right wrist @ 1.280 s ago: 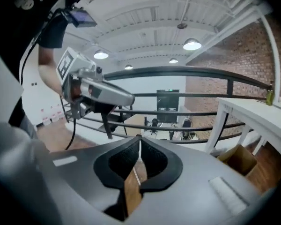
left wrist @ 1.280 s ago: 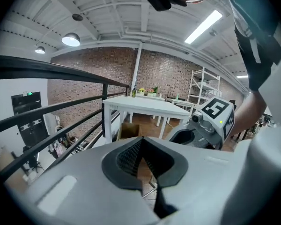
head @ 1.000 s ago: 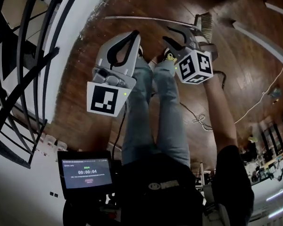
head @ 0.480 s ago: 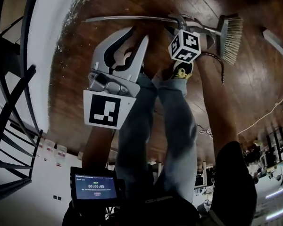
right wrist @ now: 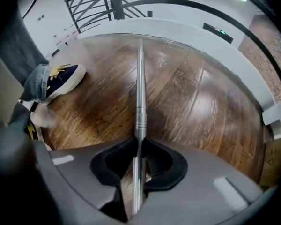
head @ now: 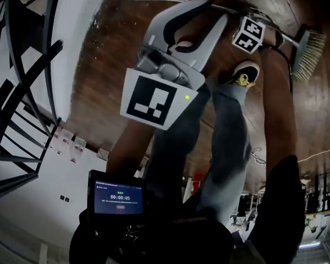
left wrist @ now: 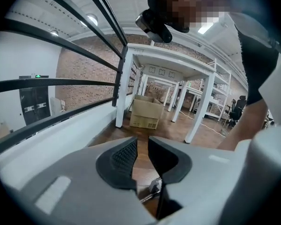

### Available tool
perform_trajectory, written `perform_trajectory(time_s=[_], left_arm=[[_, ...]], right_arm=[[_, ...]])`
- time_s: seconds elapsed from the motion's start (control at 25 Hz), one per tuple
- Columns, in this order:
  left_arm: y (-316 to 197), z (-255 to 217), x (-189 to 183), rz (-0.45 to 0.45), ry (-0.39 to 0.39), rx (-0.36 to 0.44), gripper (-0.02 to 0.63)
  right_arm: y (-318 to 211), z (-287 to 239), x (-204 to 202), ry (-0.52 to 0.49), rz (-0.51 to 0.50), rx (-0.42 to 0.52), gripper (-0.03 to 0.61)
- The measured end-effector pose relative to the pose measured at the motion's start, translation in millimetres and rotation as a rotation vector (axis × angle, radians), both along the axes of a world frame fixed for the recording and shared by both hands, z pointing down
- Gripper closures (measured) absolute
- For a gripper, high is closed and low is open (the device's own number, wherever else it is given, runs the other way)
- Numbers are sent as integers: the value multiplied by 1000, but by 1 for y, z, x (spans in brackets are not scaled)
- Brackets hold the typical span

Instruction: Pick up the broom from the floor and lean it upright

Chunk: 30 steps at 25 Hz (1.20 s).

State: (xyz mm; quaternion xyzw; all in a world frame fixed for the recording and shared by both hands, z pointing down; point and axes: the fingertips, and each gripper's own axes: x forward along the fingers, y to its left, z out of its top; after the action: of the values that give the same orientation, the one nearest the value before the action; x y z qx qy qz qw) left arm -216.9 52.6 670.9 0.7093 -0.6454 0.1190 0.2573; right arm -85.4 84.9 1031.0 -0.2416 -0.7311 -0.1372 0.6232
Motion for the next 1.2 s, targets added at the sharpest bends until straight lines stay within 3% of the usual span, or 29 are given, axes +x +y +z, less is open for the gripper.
perform_trajectory(time_s=[0.16,0.4,0.48,0.64,0.8,0.92,0.96,1.04,1.12,1.2], left_arm=[[-1,-10,-9,-85,51,33,525],[20,-75,-16,-319,174,8,516],[11,-102,-16,-355,186,22,469],[-18,-140,-4,-261,123,23,219],[-76,-169,19,-155,141,61,151],[-128,-210,52,-32,116,125,144],[-143,-227,65,10,86,156,158],[-167,-263,95,95,24,219,303],[-186,-296,132,189,-19,271,571],[-201,-320,168,260,-46,283,572]], right_arm=[[-32,-33,-11,-83,68,43,502],[-56,-167,-17,-266,258,9,503],[-82,-210,-17,-311,339,18,503],[-106,-284,-16,-388,504,7,503],[-116,-350,-7,-470,653,-14,500],[-124,-390,-1,-520,760,-20,499],[-128,-404,1,-539,795,-20,499],[-134,-430,5,-582,869,-19,497],[-142,-456,14,-623,953,-23,497],[-151,-480,30,-650,1047,-46,497]])
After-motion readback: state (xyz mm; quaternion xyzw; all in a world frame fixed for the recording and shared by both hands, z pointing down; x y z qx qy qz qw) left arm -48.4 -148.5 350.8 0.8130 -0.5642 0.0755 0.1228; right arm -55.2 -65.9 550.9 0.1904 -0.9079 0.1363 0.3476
